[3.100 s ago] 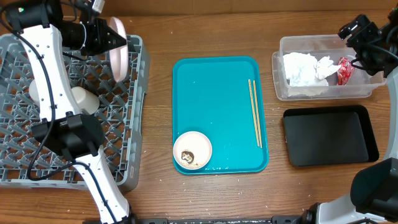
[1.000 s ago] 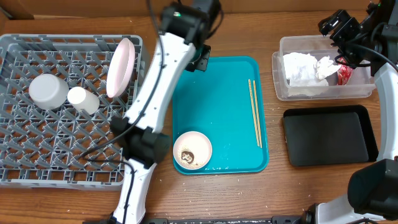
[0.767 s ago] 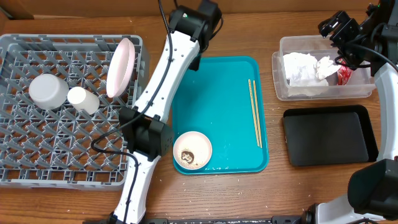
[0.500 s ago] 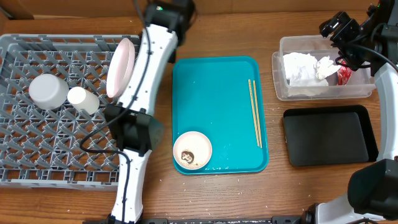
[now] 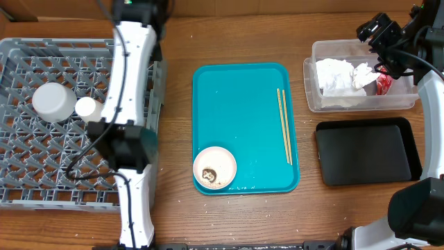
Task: Sort waste into correct bins and load items into the dishwasher
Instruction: 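Reach the left gripper to the chopsticks and grasp one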
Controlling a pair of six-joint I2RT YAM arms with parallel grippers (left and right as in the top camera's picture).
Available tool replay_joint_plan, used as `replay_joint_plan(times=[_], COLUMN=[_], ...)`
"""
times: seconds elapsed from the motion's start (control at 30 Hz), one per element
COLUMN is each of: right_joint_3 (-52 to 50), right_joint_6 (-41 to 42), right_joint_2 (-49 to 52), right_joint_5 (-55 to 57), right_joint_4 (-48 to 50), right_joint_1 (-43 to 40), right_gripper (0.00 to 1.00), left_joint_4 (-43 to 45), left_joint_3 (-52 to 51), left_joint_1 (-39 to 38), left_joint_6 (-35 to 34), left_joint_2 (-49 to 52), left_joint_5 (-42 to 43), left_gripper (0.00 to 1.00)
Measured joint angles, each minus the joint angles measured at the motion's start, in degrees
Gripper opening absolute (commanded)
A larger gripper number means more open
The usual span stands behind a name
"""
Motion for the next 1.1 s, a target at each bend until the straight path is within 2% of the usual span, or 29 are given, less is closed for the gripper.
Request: replay_joint_plan(times=[0.17, 0.27, 0.4, 0.5, 0.57, 0.6, 0.83, 1.0, 1.1], right_joint_3=[0.0, 0.0, 0.0, 0.0, 0.0, 0.0, -0.2, -0.7, -0.7], right_joint_6=[0.0, 0.0, 0.0, 0.0, -0.1, -0.2, -3.2, -3.5, -2.8], right_joint_2=[0.0, 0.0, 0.0, 0.0, 0.0, 0.0, 0.0, 0.0, 0.0], right_joint_5=[0.0, 0.0, 0.0, 0.0, 0.0, 0.0, 1.1, 6.8, 9.8], right_joint_4=[0.0, 0.0, -0.8, -2.3, -3.5, -3.9, -4.7, -4.5, -4.4], right_joint_1=[0.0, 0.0, 0.0, 0.1, 0.3, 0.5, 7.4, 13.5, 14.4], right_gripper=[1.0, 1.0, 1.0, 1.0, 1.0, 1.0, 1.0, 1.0, 1.0], left_joint_4=[1.4, 3.9, 7.0, 9.0, 10.4, 11.1, 14.5, 14.6, 14.6], left_joint_3=[0.0, 0.0, 0.0, 0.0, 0.0, 0.0, 0.0, 0.0, 0.0], left_joint_1=[4.7, 6.1, 4.3, 0.8, -1.9, -3.5, -13.6, -18.6, -20.6], left_joint_6=[1.2, 4.9, 11.2, 14.0, 15.2, 15.7, 15.5, 14.0, 12.8], left_joint_2=[-4.9, -6.3, -6.5, -6.5, -6.5, -6.5, -5.9, -3.1, -0.4], left_joint_5=[15.7, 29.0, 46.3, 53.9, 55.8, 56.0, 51.5, 48.5, 46.5], left_gripper=[0.05, 0.15, 0.61, 0.82, 0.97, 1.0, 0.99, 0.98, 0.89])
